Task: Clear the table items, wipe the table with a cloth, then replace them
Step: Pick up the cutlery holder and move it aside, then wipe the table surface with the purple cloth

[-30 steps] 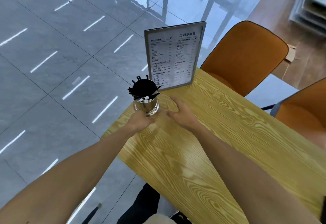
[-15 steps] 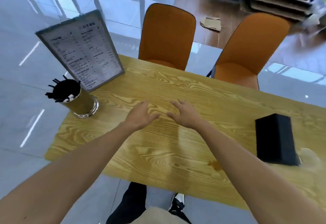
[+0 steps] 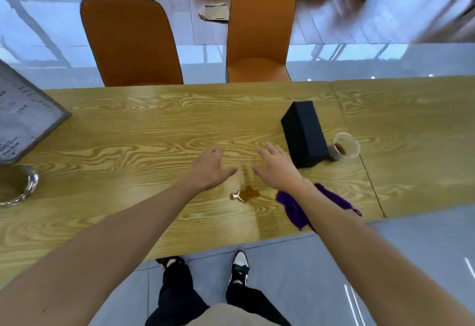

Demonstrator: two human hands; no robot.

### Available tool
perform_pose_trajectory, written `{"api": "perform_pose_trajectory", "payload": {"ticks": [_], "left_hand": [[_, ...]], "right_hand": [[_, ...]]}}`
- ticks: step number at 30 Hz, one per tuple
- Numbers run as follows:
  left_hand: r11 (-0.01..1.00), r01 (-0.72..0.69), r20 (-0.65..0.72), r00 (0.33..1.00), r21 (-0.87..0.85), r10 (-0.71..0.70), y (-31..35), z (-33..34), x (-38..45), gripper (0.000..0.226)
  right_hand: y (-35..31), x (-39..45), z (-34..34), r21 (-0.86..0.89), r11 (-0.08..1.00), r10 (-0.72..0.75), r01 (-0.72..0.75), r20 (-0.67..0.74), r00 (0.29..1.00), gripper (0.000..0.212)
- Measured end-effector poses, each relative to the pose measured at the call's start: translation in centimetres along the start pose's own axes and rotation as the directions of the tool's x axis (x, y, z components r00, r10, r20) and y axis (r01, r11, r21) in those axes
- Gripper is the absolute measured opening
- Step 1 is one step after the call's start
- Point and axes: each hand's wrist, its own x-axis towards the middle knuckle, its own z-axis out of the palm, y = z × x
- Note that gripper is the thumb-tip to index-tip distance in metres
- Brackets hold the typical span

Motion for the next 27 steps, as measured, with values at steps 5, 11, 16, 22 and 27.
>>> {"api": "perform_pose_trajectory", "payload": {"ticks": [5, 11, 16, 22, 27], "left_hand": [[0.994, -0.11, 0.067, 0.992, 0.021, 0.108, 6.2, 4.9, 1.0, 0.08], [0.966, -0.247, 0.183, 0.956, 0.074, 0.23, 11.7, 10.6, 1.6, 0.068], [0.94, -0.329, 0.258, 0.92, 0.096, 0.296, 13.5, 14.8, 2.9, 0.063], [0.917, -0.368, 0.322, 0.896, 0.154, 0.305, 14.9, 17.3, 5.5, 0.059], [0.915, -0.349, 0.315, 0.908, 0.202, 0.276, 15.3, 18.6, 7.1, 0.059]], "right_hand": [[7.3, -3.8, 1.6, 0.098, 0.99, 0.109, -0.106, -0.025, 0.994, 0.064], [14.6, -6.7, 5.7, 0.157, 0.97, 0.193, -0.185, -0.042, 0.98, 0.054], [18.2, -8.0, 8.7, 0.138, 0.953, 0.267, -0.27, 0.036, 0.963, 0.068], [20.3, -8.1, 10.3, 0.133, 0.95, 0.29, -0.281, -0.054, 0.955, 0.076], [21.4, -7.6, 10.9, 0.283, 0.893, 0.377, -0.349, -0.047, 0.925, 0.083]]}}
